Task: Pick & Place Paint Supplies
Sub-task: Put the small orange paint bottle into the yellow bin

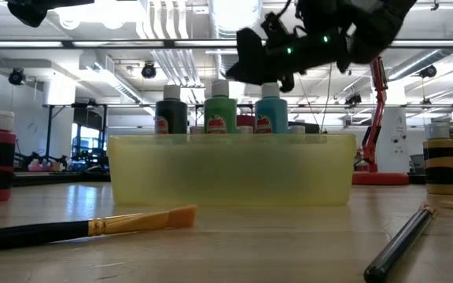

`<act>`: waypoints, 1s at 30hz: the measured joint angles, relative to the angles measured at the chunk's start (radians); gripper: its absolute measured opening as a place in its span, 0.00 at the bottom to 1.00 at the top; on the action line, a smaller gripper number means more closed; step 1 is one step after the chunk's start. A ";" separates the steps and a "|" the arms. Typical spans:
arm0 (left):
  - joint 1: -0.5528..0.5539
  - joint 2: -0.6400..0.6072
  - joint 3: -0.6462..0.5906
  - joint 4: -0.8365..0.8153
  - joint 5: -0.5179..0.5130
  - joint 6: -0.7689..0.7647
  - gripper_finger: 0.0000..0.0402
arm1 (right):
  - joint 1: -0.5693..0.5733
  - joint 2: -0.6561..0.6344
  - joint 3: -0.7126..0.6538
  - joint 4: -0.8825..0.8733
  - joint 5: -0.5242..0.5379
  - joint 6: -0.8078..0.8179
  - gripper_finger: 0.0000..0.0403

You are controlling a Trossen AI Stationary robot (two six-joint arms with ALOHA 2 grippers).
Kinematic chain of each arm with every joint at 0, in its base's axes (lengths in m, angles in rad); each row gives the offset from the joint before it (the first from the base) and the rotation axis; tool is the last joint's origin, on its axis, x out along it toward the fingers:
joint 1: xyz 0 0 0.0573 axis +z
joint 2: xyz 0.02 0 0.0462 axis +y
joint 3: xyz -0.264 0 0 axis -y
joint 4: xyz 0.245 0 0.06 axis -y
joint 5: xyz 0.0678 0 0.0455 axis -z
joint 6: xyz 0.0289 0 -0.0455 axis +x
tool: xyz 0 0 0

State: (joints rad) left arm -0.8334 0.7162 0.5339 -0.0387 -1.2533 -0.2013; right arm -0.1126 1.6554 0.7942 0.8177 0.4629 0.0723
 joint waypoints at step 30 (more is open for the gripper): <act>0.000 0.009 0.000 -0.006 0.003 0.000 0.01 | -0.261 0.171 0.900 -1.472 -0.180 0.131 0.62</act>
State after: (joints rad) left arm -0.8335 0.7254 0.5339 -0.0452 -1.2499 -0.2016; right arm -0.3737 1.8269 1.6937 -0.6547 0.2826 0.2034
